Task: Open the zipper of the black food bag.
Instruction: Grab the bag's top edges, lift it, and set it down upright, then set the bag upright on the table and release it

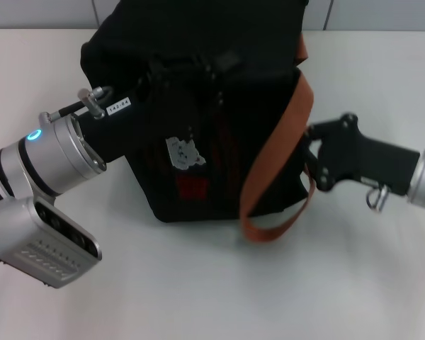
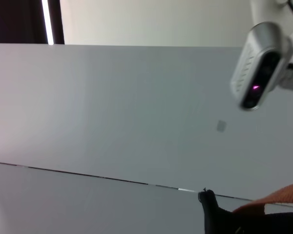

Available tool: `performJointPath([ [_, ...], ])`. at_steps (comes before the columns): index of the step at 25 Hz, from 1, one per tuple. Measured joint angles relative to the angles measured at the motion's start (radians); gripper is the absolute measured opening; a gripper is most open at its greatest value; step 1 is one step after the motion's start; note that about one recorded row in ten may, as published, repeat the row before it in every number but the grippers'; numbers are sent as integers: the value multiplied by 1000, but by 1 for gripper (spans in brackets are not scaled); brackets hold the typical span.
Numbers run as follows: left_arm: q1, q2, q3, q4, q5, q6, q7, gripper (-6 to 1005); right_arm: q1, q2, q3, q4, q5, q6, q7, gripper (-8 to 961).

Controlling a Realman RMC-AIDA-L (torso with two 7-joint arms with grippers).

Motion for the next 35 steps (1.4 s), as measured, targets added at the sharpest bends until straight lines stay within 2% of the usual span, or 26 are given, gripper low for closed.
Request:
performJointPath([
  [1,-1,0,-6,4,-10,-2,-34,91,-27,-1,0,-3,-29,18,5,-3],
  [9,-2,0,-8,7,-28,-3,-44,90,-104,-3,5,-38,-87,44,58,-2],
  [12,-3,0,-5,9,-62,-12,-67,90,-120,-3,26,-39,-52,-3,87,-2],
  [13,-3,0,-4,5,-67,-12,-74,90,-136,-3,57,-37,4,-64,105,-2],
  [15,6,0,9,-56,-152,-8,-179,90,-144,-3,72,-35,29,-90,106,22],
  [17,7,0,15,-93,-185,-6,-216,90,-162,-2,111,-31,81,-141,105,46],
  [18,12,0,20,-206,-241,11,-282,90,-174,-1,147,-18,136,-189,105,58],
  [21,15,0,19,-241,-252,19,-310,90,-175,-3,169,0,169,-221,107,95],
  [22,23,0,16,-277,-260,31,-365,90,-175,-4,181,8,179,-235,107,107],
  [23,55,0,6,-319,-264,41,-550,90,-176,-5,212,20,188,-262,108,119],
  [26,71,0,5,-325,-264,40,-611,90,-176,-5,230,24,189,-283,110,326],
  [28,122,0,-10,-338,-267,38,-807,90,-172,-4,235,29,190,-298,120,403],
  [32,156,0,-56,-347,-270,47,-936,90,-167,-4,234,38,190,-302,127,558],
  [35,166,0,-65,-350,-268,50,-1012,90,-162,-3,226,41,190,-304,127,623],
])
